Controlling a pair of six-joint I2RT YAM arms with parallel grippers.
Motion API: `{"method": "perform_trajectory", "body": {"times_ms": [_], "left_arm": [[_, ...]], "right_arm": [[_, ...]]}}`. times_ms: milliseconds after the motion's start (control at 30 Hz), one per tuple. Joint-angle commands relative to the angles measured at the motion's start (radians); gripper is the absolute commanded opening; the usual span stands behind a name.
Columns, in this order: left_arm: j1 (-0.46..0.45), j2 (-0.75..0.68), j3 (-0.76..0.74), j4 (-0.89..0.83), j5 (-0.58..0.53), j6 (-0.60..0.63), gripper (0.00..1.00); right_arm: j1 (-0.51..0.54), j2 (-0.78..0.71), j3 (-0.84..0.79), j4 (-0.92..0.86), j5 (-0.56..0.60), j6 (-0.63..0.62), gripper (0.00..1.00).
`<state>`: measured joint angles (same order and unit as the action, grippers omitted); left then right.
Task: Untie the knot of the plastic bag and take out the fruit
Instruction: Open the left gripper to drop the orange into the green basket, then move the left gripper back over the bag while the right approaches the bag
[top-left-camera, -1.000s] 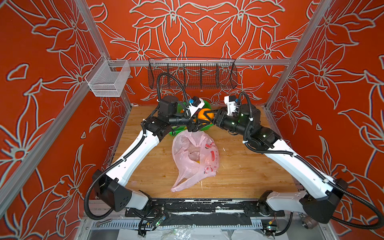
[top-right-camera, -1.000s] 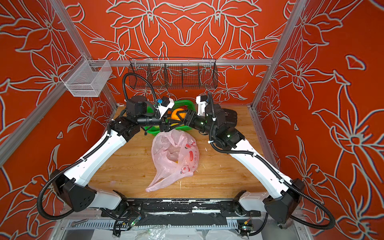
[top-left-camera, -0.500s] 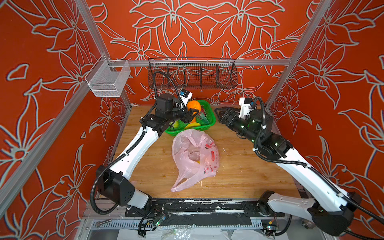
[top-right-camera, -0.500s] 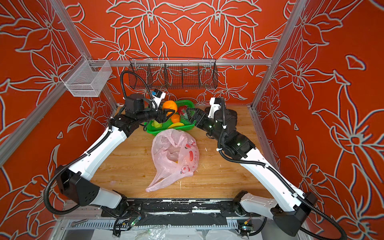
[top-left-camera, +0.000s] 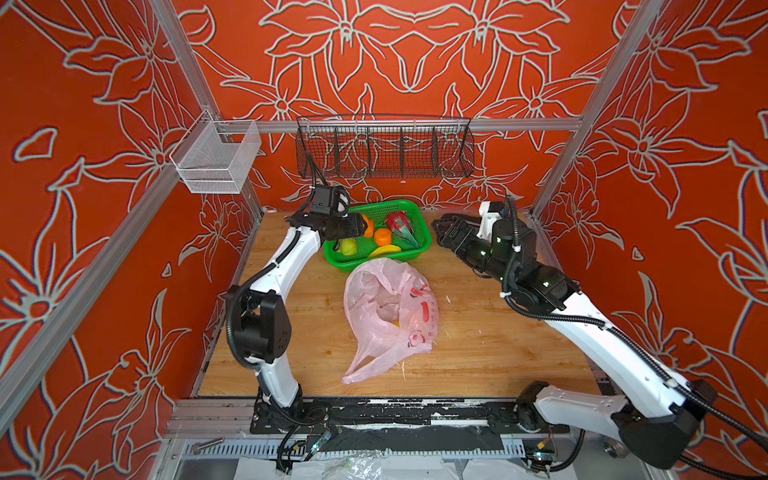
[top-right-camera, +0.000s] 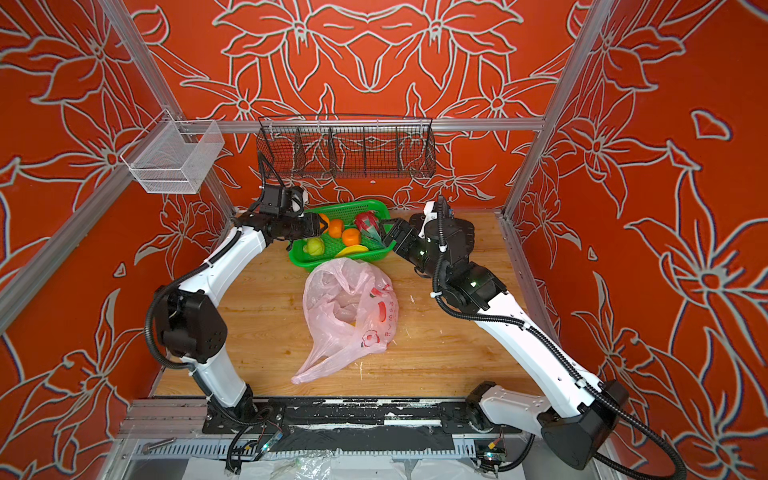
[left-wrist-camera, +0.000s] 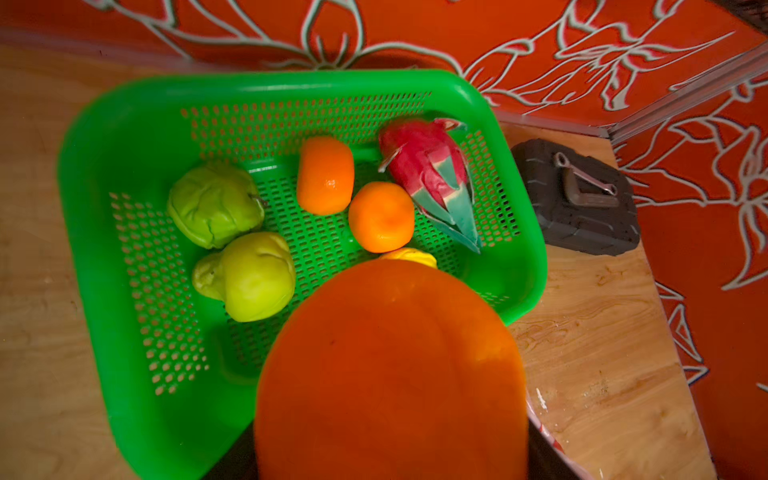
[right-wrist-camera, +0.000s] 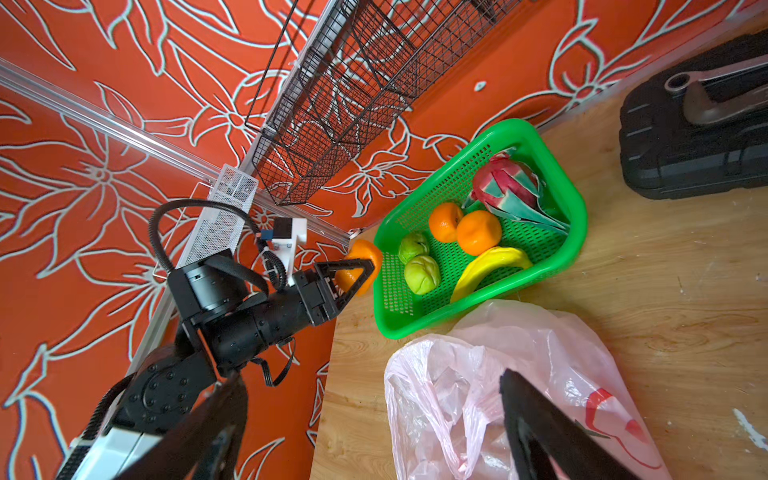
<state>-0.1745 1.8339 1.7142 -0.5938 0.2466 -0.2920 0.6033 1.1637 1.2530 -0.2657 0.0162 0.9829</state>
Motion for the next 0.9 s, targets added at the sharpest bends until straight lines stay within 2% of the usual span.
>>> {"method": "perform_trajectory", "body": {"times_ms": [0, 133, 267, 433, 567, 700, 867], "left_arm": [[0.005, 0.106, 0.12, -0.184, 0.037, -0.091, 0.5], [0.006, 0.252, 0.27, -0.29, 0.113, -0.146, 0.5], [0.006, 0.359, 0.358, -0.335, 0.139, -0.215, 0.5], [0.006, 0.447, 0.366, -0.307, 0.195, -0.322, 0.5], [0.006, 0.491, 0.364, -0.277, 0.192, -0.37, 0.5], [0.006, 0.502, 0.361, -0.263, 0.16, -0.363, 0.58], [0.006, 0.465, 0.342, -0.228, 0.173, -0.352, 0.74]], "right_arm": [[-0.007, 0.003, -0.026, 0.005, -0.009, 0.054, 0.96], [-0.007, 0.001, -0.032, 0.004, -0.008, 0.074, 0.95], [-0.006, -0.004, -0.032, -0.014, -0.011, 0.084, 0.96], [-0.008, -0.022, -0.039, -0.033, -0.007, 0.088, 0.96], [-0.008, -0.04, -0.041, -0.051, -0.01, 0.091, 0.96], [-0.007, -0.068, -0.052, -0.071, -0.008, 0.093, 0.96], [-0.007, -0.113, -0.078, -0.073, -0.004, 0.096, 0.96]]}}
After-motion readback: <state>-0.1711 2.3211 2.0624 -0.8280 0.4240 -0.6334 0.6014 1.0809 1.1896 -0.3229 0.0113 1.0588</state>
